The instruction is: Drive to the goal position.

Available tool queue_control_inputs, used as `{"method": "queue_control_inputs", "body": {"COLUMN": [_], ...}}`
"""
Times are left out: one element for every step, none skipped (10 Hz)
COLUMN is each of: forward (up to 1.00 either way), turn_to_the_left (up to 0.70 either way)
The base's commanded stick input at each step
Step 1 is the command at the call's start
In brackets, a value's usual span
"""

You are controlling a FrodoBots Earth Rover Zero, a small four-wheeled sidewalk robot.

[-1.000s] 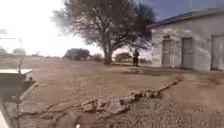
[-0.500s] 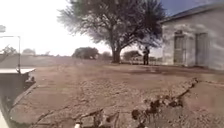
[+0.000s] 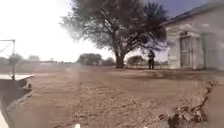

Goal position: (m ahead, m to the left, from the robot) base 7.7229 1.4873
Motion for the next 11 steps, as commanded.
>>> {"method": "queue_control_inputs", "body": {"forward": [0.70,0.70,0.70,0.70,0.70,0.70,0.70,0.70,0.70,0.70,0.70], "turn_to_the_left": [0.00,0.00,0.00,0.00,0.00,0.00,0.00,0.00,0.00,0.00,0.00]}}
